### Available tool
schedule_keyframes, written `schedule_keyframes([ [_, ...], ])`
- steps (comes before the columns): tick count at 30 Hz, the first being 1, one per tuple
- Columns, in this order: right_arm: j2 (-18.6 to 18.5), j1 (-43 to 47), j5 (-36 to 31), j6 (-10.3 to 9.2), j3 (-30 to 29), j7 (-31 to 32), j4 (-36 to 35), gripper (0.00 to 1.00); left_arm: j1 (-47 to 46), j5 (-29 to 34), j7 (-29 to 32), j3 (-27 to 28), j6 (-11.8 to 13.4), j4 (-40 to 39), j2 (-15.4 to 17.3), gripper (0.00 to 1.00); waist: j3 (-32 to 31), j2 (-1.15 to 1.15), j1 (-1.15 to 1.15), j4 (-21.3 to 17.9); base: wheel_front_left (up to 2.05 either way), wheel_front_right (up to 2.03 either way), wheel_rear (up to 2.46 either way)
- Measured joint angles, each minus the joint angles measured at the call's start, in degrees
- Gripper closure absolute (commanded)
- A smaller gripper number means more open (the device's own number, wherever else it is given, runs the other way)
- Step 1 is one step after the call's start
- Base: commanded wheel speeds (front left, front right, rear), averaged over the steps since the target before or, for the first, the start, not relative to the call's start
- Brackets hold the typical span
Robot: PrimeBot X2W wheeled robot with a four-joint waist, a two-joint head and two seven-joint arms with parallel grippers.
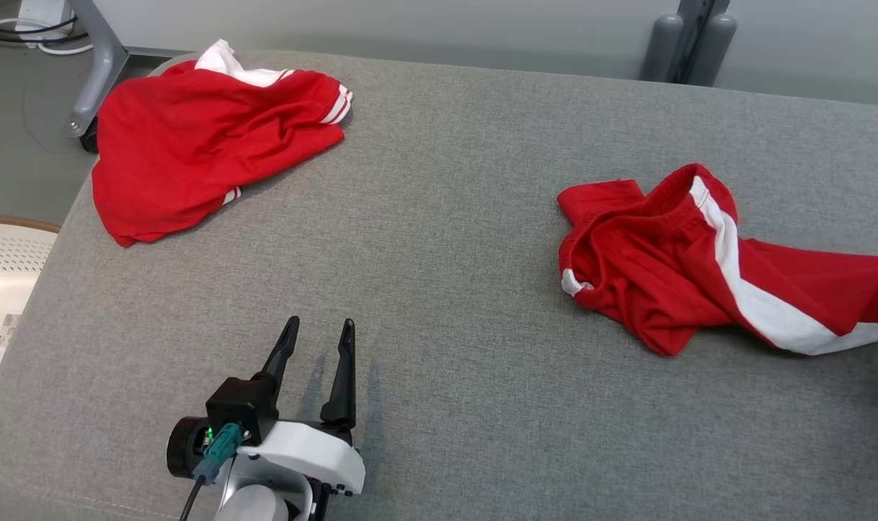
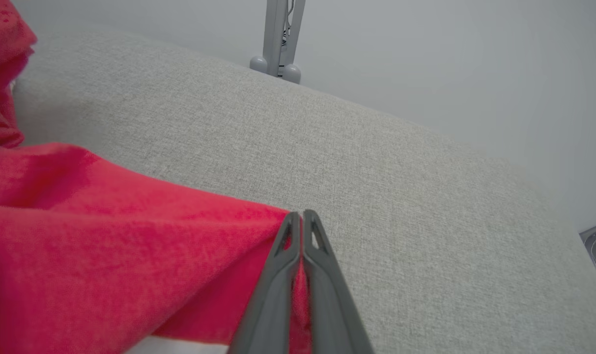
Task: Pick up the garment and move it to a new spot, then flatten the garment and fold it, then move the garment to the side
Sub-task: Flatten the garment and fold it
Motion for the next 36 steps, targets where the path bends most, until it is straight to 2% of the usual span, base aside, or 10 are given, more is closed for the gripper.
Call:
schedule_keyframes([
  [2, 0.4, -1.1, -0.5, 0.00, -0.5, -1.0, 1.8, 0.80, 0.0, 0.0, 0.0, 0.1, 0.0, 0.0, 0.0, 0.00, 0.1, 0.00, 0.00, -0.2, 0.00, 0.00, 0.00],
  [3, 0.7, -1.4, -0.8, 0.00, -0.6, -1.5, 2.6, 0.65, 0.0, 0.1, 0.0, 0.2, 0.1, 0.0, 0.0, 0.00, 0.1, 0.00, 0.00, -0.4, 0.00, 0.00, 0.00],
  [5, 1.3, -1.7, -1.2, 0.00, -0.7, -2.3, 3.9, 0.47, 0.0, 0.1, 0.0, 0.3, 0.1, 0.0, 0.0, 0.00, -0.1, 0.00, 0.00, -0.8, 0.00, 0.00, 0.00],
  [6, 1.5, -1.8, -1.5, 0.01, -0.7, -2.7, 4.4, 0.29, 0.0, 0.2, 0.0, 0.3, 0.1, 0.1, 0.0, 0.00, -0.2, 0.00, 0.00, -1.1, 0.00, 0.00, 0.00],
  [8, 1.5, -2.1, -2.3, 0.00, -0.8, -3.5, 5.0, 0.00, 0.0, 0.2, 0.0, 0.3, 0.1, 0.1, 0.0, 0.00, -0.5, 0.00, 0.00, -1.7, 0.00, 0.00, 0.00],
  [13, 1.9, -2.4, -3.9, 0.00, -1.9, -4.8, 3.0, 0.00, 0.0, 0.3, 0.0, 0.4, 0.1, 0.3, 0.0, 0.00, -1.3, 0.00, 0.00, -3.3, 0.00, 0.00, 0.00],
  [18, 5.0, -0.8, -4.1, 0.00, -1.7, -5.0, -7.1, 0.00, 0.1, 0.3, 0.0, 0.2, 0.1, 0.4, 0.0, 0.00, -2.2, 0.00, 0.00, -4.2, 0.00, 0.00, 0.00],
  [27, 8.3, 1.9, -2.1, 0.00, 13.5, -4.1, -16.3, 0.00, 0.1, -0.1, 0.0, -0.2, 0.1, 0.4, 0.0, 0.00, -2.2, 0.00, 0.00, -2.5, 0.00, 0.00, 0.00],
  [31, 7.9, 0.3, 0.0, 0.00, 19.0, -2.6, -16.8, 0.00, 0.0, -0.2, 0.0, -0.2, 0.1, 0.3, 0.0, 0.00, -1.9, 0.00, 0.00, -1.4, 0.00, 0.00, 0.00],
  [36, 7.9, -1.8, 2.3, 0.00, 23.7, 0.6, -13.8, 0.00, -0.1, -0.9, 0.0, -0.7, 0.4, -0.1, 0.0, 0.00, -1.4, 0.00, 0.00, 0.1, 0.00, 0.00, 0.00],
])
